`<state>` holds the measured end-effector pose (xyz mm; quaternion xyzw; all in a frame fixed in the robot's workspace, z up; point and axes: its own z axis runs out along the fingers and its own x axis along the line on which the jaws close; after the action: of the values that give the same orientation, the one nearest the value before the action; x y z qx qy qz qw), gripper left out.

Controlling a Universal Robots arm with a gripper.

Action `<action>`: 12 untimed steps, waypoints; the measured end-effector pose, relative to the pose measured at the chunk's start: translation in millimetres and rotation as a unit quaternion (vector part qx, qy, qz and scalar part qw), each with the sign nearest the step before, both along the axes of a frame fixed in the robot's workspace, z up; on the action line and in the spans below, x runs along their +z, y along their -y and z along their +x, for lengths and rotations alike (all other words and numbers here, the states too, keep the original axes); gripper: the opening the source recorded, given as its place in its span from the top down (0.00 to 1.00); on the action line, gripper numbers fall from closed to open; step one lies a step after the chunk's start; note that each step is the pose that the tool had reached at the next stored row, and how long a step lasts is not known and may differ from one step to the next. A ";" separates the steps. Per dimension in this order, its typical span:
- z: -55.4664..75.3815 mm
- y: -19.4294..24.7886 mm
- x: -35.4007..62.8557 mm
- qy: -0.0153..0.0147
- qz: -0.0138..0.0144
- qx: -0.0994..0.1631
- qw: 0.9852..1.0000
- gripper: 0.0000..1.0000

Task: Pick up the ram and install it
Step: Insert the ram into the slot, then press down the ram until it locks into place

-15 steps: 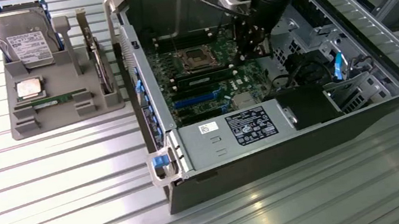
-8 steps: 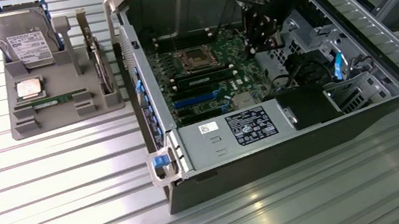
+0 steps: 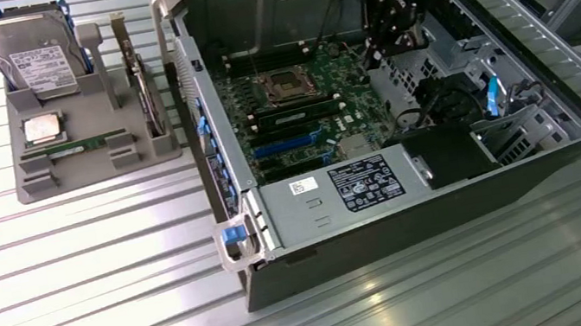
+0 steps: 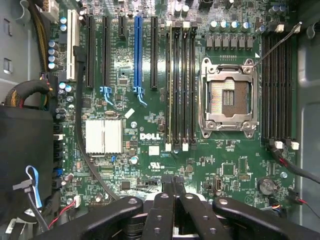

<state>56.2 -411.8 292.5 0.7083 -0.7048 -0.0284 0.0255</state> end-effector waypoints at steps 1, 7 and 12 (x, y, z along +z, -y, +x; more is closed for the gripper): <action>-0.1 0.0 0.1 0.000 0.000 0.000 1.000 0.90; -28.6 0.0 -5.8 0.000 0.000 0.000 1.000 0.90; -32.1 -1.3 -18.1 0.000 0.000 0.000 1.000 0.90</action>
<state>24.1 -410.4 274.4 0.7083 -0.7049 -0.0285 0.0257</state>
